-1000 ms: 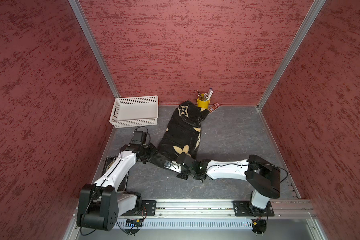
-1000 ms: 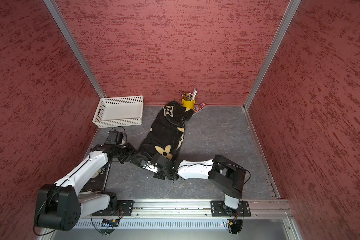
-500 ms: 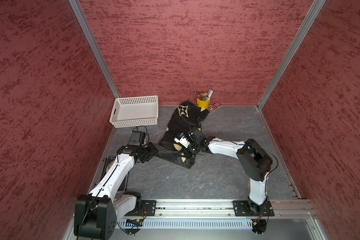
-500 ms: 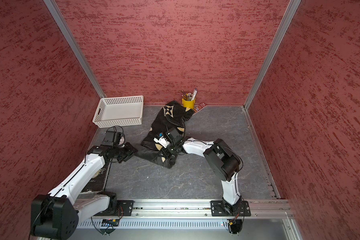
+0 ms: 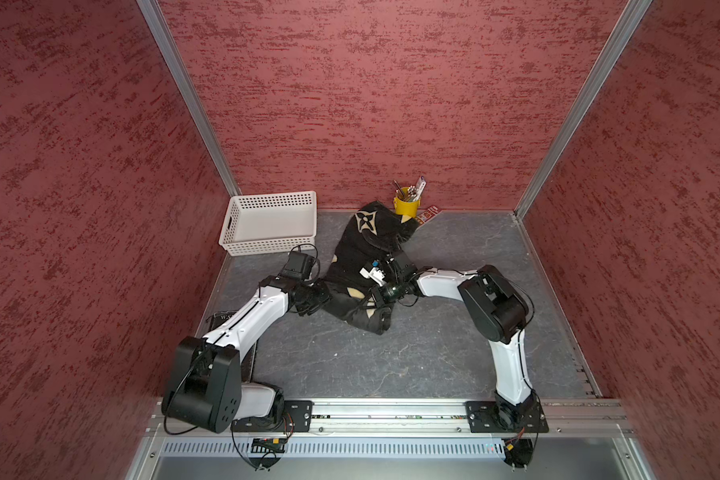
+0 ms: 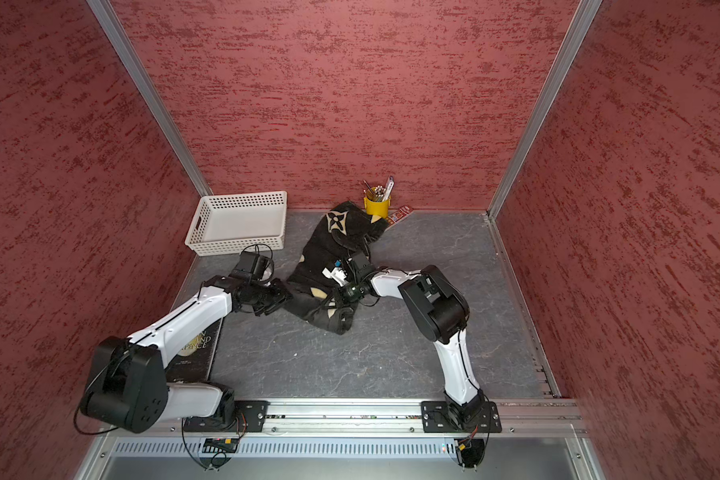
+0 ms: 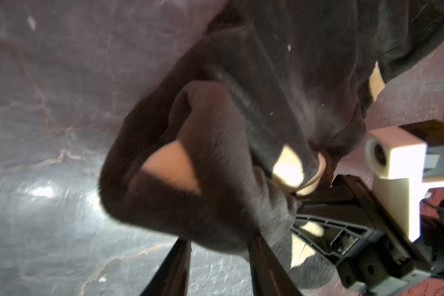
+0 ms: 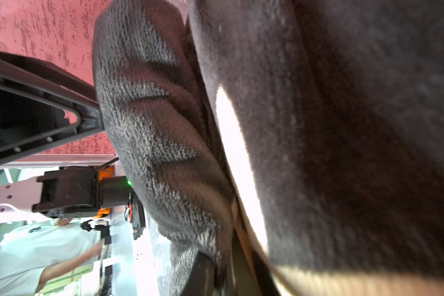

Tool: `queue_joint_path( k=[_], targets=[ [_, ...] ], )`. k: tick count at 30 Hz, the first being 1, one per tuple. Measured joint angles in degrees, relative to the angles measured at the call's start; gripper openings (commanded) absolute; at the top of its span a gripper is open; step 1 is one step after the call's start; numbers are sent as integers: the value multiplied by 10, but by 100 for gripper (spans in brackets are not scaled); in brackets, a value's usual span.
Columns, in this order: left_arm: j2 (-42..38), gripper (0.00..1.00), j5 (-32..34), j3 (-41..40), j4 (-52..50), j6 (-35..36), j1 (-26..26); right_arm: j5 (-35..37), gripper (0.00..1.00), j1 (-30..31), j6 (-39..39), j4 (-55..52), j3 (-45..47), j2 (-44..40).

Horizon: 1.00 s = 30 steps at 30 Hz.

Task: Roll up the pillowcase
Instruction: Roll the pillowcase at the center of the board.

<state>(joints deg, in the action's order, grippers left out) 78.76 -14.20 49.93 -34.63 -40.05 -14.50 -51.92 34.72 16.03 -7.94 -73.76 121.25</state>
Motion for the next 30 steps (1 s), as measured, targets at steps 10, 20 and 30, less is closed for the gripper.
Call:
queue_joint_path(
  k=[10, 20, 30],
  targets=[
    [92, 43, 25, 28, 2, -17, -2, 79, 62, 3, -33, -63, -6, -44],
    [103, 43, 25, 38, -1, -28, -2, 403, 98, 136, -240, -13, 63, -249],
    [103, 43, 18, 39, -1, -30, 4, 619, 95, 264, -457, 91, 94, -137]
  ],
)
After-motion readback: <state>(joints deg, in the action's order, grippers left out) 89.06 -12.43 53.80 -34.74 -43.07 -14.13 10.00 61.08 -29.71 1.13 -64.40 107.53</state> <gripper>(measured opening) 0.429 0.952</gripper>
